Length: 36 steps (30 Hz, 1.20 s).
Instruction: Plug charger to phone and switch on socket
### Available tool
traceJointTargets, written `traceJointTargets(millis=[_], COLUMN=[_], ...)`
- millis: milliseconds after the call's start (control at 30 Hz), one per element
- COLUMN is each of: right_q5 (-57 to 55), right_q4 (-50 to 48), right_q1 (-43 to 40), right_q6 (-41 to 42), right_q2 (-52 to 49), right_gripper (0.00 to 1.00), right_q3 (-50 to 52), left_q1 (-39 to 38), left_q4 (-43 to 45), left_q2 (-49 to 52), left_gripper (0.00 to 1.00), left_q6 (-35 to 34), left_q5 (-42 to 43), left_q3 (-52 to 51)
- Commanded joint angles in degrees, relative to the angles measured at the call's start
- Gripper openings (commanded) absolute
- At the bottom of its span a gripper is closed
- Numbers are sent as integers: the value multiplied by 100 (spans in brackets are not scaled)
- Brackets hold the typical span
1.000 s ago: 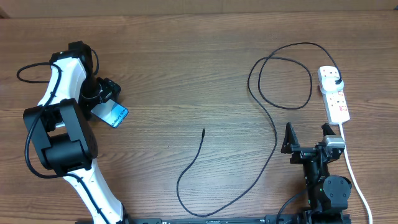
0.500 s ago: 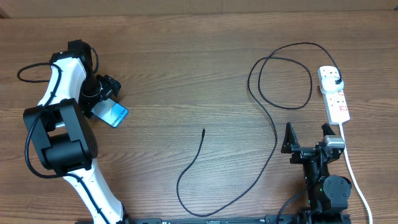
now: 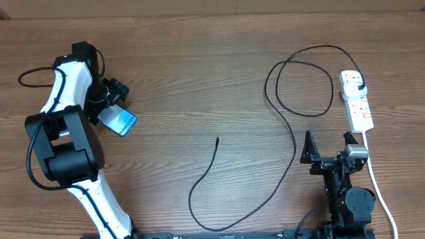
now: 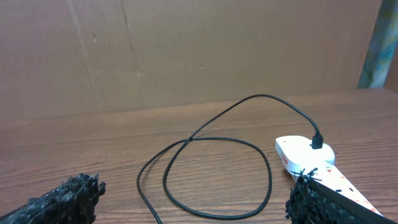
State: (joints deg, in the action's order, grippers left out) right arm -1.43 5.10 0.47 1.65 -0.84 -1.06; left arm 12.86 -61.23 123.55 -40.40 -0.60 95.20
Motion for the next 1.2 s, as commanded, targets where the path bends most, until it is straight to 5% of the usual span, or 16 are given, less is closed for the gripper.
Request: traceJointTargets(millis=[0, 1167], right_q5=[20, 20], right_q4=[-33, -33], right_q1=[33, 33], right_q6=[-22, -20], right_q2=[68, 68], right_gripper=[100, 100], right_q3=[61, 61], left_q1=[46, 74], left_q4=[4, -81], left_q2=[85, 90], left_gripper=[100, 100], left_q6=[-125, -444], left_q5=[-2, -131], left_q3=[-20, -22])
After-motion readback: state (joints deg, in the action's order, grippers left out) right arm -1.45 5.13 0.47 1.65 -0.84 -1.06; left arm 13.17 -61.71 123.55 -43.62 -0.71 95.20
